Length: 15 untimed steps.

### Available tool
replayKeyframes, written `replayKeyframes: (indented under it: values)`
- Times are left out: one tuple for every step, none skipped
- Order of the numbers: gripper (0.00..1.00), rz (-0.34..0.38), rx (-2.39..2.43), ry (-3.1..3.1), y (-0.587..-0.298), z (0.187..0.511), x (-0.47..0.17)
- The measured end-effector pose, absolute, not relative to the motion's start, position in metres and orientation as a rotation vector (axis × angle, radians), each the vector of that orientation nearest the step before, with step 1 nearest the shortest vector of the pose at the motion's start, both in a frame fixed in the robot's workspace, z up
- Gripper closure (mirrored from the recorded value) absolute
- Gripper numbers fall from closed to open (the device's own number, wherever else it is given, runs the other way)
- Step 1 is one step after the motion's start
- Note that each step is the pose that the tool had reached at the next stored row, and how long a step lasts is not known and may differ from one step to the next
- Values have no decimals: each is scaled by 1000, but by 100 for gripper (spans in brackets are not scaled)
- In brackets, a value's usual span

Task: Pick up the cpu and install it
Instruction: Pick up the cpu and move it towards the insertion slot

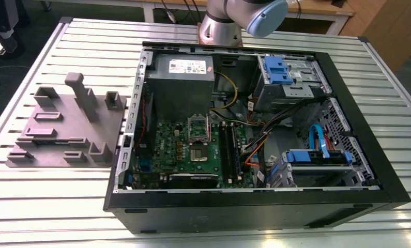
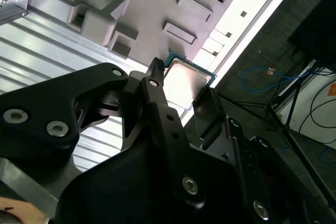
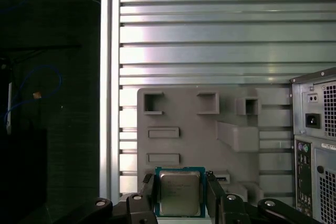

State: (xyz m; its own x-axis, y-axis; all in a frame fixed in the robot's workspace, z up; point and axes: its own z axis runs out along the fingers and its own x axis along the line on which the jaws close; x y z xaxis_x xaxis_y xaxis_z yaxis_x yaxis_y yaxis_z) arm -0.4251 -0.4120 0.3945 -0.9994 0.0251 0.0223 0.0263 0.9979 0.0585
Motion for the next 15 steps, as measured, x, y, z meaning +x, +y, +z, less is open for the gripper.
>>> replayKeyframes:
  values:
    - [53, -92, -40, -3118, -412, 394, -425]
    - [53, -92, -40, -3118, -412, 394, -425]
    - [53, -92, -40, -3119, -412, 394, -425]
    - [53, -92, -40, -3119, -412, 394, -424]
    - [53, -92, -40, -3118, -412, 394, -424]
    - [53, -92, -40, -3118, -412, 394, -424]
    - [53, -92, -40, -3119, -412, 394, -424]
    - [53, -92, -40, -3119, -412, 394, -423]
    - [53, -92, -40, -3118, -412, 394, -423]
    - [53, -92, -40, -3118, -412, 394, -423]
    - [53, -92, -40, -3119, -412, 394, -423]
    - [53, -92, -40, -3118, -412, 394, -422]
    - [53, -92, -40, -3119, -412, 394, -422]
    - [53, -92, -40, -3119, -412, 394, -422]
    - [53, -92, -40, -3118, -412, 394, -422]
